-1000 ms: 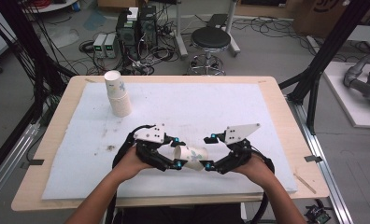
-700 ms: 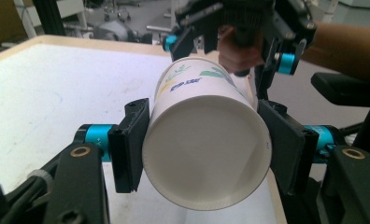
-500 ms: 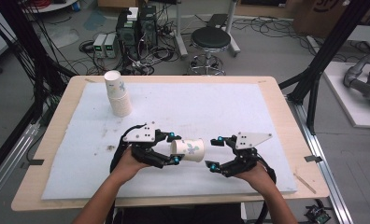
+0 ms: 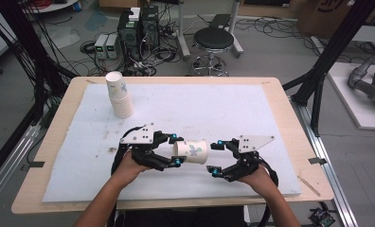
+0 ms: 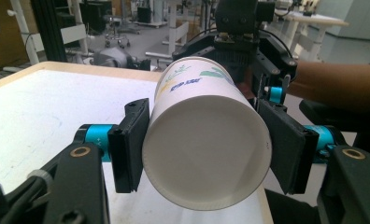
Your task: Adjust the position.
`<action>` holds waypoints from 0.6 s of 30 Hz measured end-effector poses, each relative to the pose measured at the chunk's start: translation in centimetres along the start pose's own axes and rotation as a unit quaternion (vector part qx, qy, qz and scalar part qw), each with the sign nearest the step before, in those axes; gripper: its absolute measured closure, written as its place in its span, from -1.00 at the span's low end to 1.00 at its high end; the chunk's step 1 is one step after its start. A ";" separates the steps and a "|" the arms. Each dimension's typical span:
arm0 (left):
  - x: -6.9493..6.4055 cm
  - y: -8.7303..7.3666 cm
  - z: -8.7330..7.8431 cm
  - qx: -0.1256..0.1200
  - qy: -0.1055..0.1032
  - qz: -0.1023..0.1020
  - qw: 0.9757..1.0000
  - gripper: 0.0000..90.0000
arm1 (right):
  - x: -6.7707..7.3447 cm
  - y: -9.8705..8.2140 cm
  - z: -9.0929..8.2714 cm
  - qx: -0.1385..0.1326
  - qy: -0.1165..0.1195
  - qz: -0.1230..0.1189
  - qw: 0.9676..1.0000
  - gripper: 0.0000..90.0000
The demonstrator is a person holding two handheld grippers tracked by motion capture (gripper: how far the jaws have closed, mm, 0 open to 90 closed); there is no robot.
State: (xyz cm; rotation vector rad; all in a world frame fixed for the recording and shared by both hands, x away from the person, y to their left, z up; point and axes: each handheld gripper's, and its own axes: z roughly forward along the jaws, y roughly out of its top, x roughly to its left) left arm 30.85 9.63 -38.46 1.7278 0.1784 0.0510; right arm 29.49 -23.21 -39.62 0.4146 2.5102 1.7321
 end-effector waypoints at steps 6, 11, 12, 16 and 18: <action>-0.4 0.0 0.4 0.008 -0.020 0.007 1.000 -0.18 | 0.1 -0.1 0.5 0.005 0.013 -0.004 1.000 -0.54; -0.7 0.1 1.0 0.008 -0.038 0.014 0.999 -0.18 | 0.1 -0.1 1.1 0.003 0.026 -0.007 1.000 -0.54; -0.9 0.1 1.1 0.006 -0.044 0.016 0.999 -0.18 | 0.1 -0.2 1.2 -0.001 0.031 -0.006 0.999 -0.54; -0.9 0.1 1.2 0.004 -0.049 0.015 0.999 -0.18 | 0.1 -0.3 1.4 -0.010 0.044 -0.008 0.999 -0.54; -0.9 0.0 1.3 -0.003 -0.054 0.011 0.998 -0.18 | 0.1 -0.3 1.4 -0.016 0.051 -0.003 0.999 -0.54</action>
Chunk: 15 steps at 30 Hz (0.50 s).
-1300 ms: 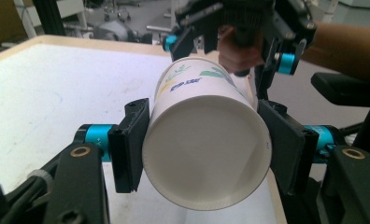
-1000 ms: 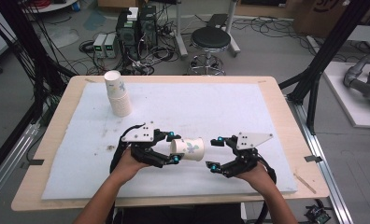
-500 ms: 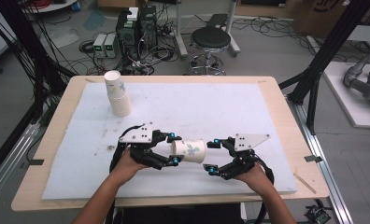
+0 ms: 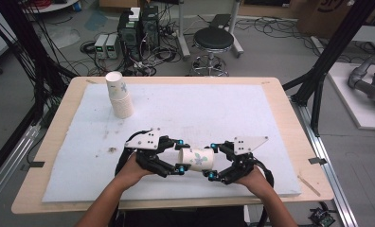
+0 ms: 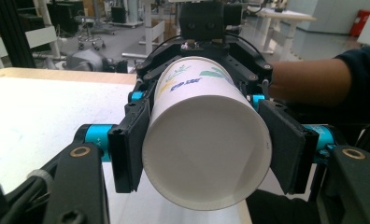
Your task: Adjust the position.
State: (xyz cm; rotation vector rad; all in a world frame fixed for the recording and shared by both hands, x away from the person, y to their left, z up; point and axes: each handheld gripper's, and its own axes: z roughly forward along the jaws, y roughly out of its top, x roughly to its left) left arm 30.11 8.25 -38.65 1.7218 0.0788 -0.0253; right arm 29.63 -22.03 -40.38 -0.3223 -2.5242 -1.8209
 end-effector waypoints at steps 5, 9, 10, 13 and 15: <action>0.1 -0.2 0.1 -0.008 -0.002 -0.002 1.000 -0.18 | -0.1 0.1 0.0 -0.013 0.009 -0.002 1.000 -0.45; 0.1 -0.4 0.1 -0.017 -0.006 -0.008 1.000 -0.18 | -0.1 0.1 -0.2 -0.024 0.017 -0.003 1.000 -0.37; 0.2 -0.4 0.1 -0.020 -0.007 -0.011 1.000 -0.18 | -0.1 0.1 -0.3 -0.029 0.019 -0.001 0.999 -0.32; 0.3 -0.5 0.0 -0.022 -0.006 -0.015 1.000 -0.18 | -0.1 0.2 -0.3 -0.031 0.017 0.002 0.999 -0.28; 0.3 -0.6 0.0 -0.019 -0.006 -0.020 1.000 -0.18 | 0.0 0.2 -0.4 -0.030 0.016 0.003 0.999 -0.26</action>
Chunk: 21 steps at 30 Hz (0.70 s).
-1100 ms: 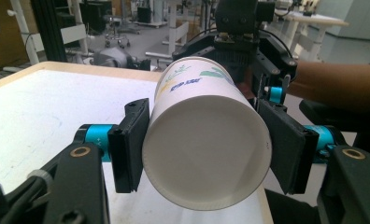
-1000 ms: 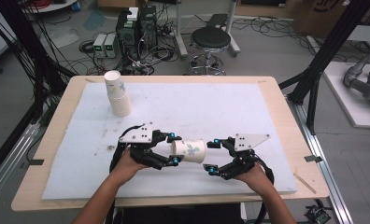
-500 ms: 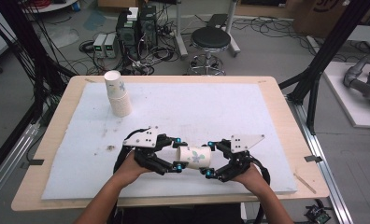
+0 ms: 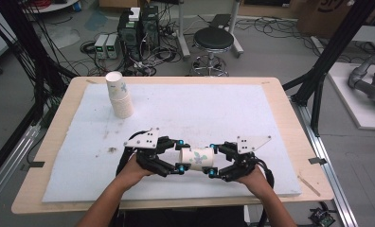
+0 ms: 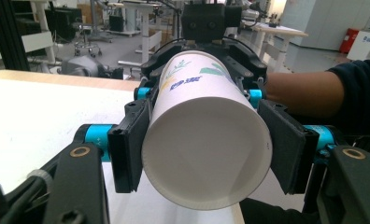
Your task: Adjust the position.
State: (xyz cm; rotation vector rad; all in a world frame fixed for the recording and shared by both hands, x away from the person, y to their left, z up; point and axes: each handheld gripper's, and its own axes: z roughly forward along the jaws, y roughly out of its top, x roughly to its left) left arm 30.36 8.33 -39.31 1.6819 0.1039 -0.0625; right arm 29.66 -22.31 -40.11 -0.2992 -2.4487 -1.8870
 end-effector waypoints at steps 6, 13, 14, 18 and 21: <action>0.0 0.2 0.1 0.033 0.022 -0.049 0.998 -0.59 | 0.1 0.3 -0.2 0.013 0.005 0.014 1.000 -0.24; -0.3 1.6 -0.5 0.093 0.040 -0.017 0.995 -0.68 | -0.1 1.6 -0.3 0.083 -0.013 0.014 0.996 -0.27; -0.4 1.8 -0.5 0.102 0.042 -0.012 0.994 -0.68 | -0.1 1.6 -0.3 0.083 -0.013 0.014 0.996 -0.27; -0.3 2.2 -0.5 0.138 0.052 0.002 0.989 -0.67 | -0.2 2.7 0.0 0.114 -0.023 0.006 0.993 -0.28; -0.3 2.3 -0.3 0.155 0.061 0.007 0.986 -0.67 | -0.4 3.8 0.3 0.143 -0.030 -0.004 0.989 -0.29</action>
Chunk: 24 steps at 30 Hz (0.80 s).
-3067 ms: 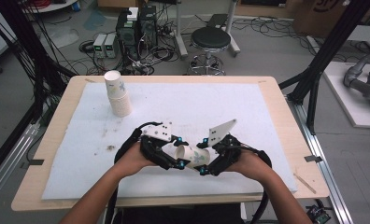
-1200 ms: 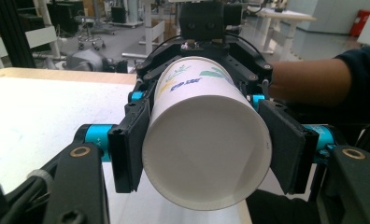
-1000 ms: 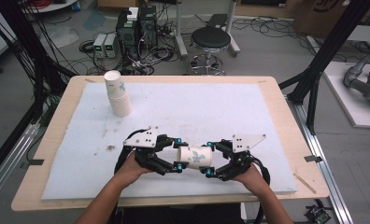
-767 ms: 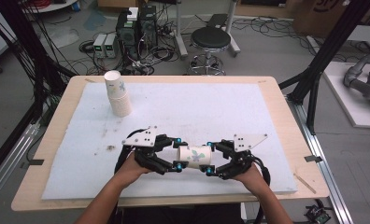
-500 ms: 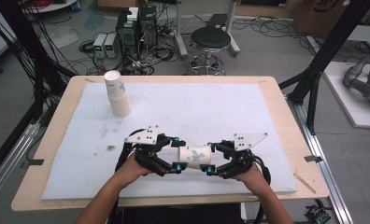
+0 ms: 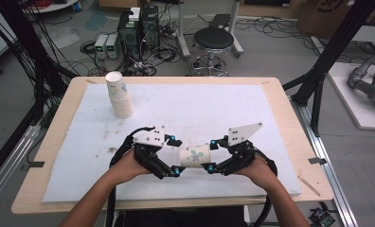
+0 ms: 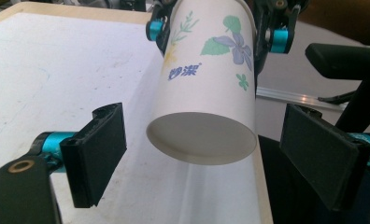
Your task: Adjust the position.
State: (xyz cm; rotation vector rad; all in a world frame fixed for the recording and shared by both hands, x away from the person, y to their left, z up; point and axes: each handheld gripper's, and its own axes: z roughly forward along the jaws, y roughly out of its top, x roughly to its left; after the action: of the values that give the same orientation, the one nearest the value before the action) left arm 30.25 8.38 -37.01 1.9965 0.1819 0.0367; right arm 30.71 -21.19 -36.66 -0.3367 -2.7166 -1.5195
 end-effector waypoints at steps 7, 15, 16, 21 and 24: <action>0.1 0.0 0.1 0.030 0.011 0.011 0.999 -0.67 | 0.0 1.2 0.2 0.038 -0.007 -0.015 0.999 -0.29; 0.1 0.3 0.4 0.067 0.014 0.029 0.997 -0.66 | 0.2 2.5 1.2 0.104 -0.014 -0.038 0.994 -0.29; 0.1 0.4 0.5 0.075 0.014 0.032 0.997 -0.65 | 0.2 2.7 1.4 0.110 -0.015 -0.040 0.993 -0.29; 0.0 0.5 0.9 0.088 0.014 0.040 0.995 -0.64 | 0.3 3.4 1.9 0.132 -0.017 -0.052 0.990 -0.29; 0.1 0.4 1.2 0.102 0.015 0.044 0.994 -0.62 | 0.4 3.9 2.2 0.152 -0.023 -0.063 0.986 -0.29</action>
State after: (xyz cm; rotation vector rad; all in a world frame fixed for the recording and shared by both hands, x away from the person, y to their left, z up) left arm 30.54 7.12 -37.16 2.2073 0.1201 0.1086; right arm 31.28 -17.27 -34.47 -0.1960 -2.9974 -1.1016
